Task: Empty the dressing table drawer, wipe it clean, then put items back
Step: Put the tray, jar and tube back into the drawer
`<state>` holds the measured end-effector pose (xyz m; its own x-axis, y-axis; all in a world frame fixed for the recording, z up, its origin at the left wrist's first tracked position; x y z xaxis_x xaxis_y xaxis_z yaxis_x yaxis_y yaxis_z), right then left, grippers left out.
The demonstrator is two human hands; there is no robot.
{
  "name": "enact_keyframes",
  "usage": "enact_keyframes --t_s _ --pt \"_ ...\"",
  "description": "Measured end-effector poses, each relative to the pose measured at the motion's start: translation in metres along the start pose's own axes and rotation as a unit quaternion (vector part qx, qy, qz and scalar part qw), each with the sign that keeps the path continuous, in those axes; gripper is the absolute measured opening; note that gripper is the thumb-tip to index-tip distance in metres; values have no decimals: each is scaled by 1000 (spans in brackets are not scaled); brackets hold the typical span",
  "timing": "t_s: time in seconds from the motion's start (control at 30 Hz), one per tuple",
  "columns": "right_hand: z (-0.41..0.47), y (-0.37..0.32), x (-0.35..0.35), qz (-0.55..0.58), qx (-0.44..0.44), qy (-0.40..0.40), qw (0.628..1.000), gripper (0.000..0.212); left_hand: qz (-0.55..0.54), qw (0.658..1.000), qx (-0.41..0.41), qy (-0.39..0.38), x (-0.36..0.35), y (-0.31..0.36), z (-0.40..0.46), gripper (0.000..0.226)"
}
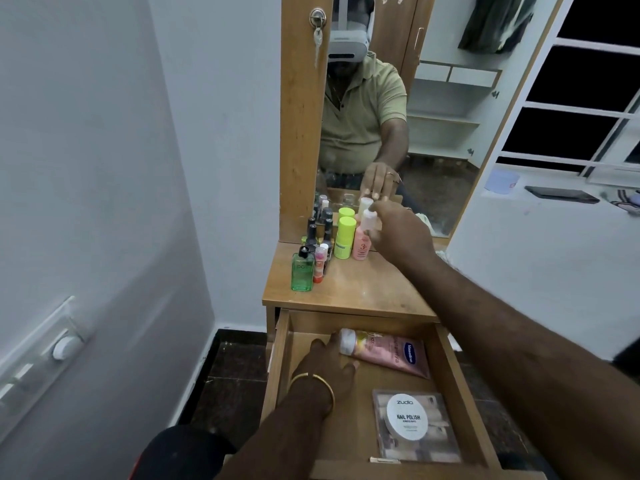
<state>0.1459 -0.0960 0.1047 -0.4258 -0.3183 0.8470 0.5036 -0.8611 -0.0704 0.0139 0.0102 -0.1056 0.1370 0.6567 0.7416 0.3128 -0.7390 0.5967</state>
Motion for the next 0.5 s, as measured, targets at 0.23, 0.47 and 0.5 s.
enact_keyframes --t_s 0.23,0.47,0.5 --pt "4 6 -10 30 5 -11 999 41 -32 999 -5 5 -1 -1 0 64" --pt "6 7 -4 74 -11 27 997 15 -56 998 -9 18 1 -1 2 59" --pt "4 6 -2 93 -9 25 995 15 -67 997 -9 24 2 -1 2 57"
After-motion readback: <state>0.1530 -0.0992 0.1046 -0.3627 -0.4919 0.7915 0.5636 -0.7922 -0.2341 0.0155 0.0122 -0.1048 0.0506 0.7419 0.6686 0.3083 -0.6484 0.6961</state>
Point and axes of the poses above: each hand's wrist, its own z-axis towards the middle knuckle, its own x-axis out of the back of the hand, y = z × x, the point moved 5 cm from there along z, towards the middle knuckle, and after that the axes turned 9 degrees about x, right-handed, at the moved point
